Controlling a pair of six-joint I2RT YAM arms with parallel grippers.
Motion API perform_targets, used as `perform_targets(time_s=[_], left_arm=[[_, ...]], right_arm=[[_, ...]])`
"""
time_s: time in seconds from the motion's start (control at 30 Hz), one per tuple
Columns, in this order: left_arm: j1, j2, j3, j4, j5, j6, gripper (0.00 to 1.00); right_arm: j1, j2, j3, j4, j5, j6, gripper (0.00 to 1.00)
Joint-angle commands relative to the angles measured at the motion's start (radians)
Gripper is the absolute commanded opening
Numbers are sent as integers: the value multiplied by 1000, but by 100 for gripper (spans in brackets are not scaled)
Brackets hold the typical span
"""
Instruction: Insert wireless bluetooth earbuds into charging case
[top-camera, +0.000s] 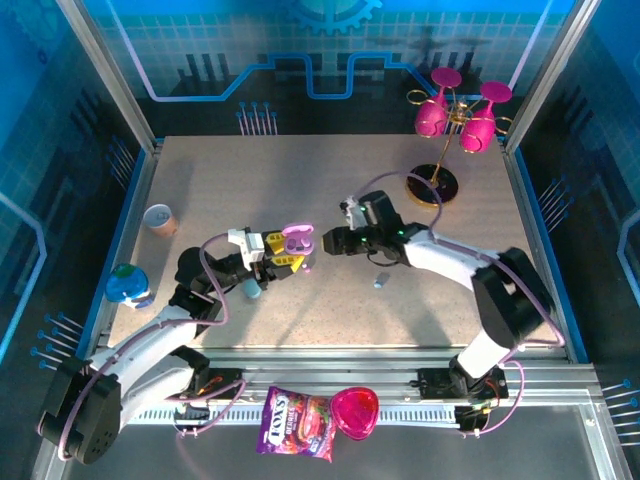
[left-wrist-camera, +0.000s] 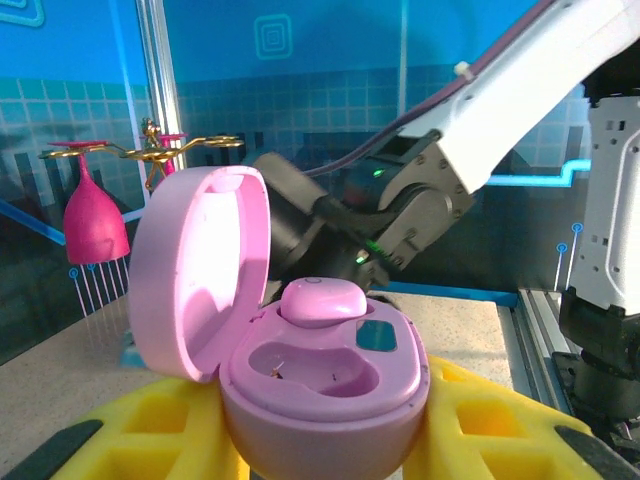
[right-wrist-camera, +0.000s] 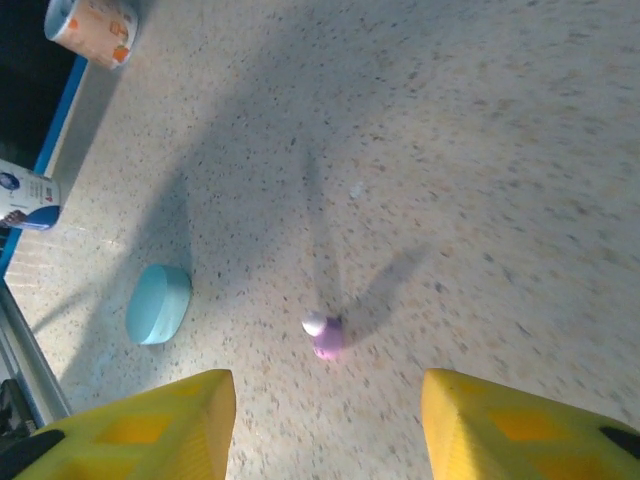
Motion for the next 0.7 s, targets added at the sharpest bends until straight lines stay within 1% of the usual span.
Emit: perform_targets(time_s=[0.0,0.13,0.33,0.53,0.67], left_arm=[[5,-34,-6,-9,14,2,31],[3,-63,-6,-53,19,4,31],[3,-86,-12,-77,17,9,31],[3,-85,-22,-68,14,5,32],[3,-86,-25,-69,13,3,32]], right_arm=[[45,110,110,-98,-11,-61,47],[85,240,238,-142,-60,-93,45],[121,388,389,-209,-118,-133,45],[121,483,446,-207,-155,-128,49],[119,506,446,-209,-184,-126,51]])
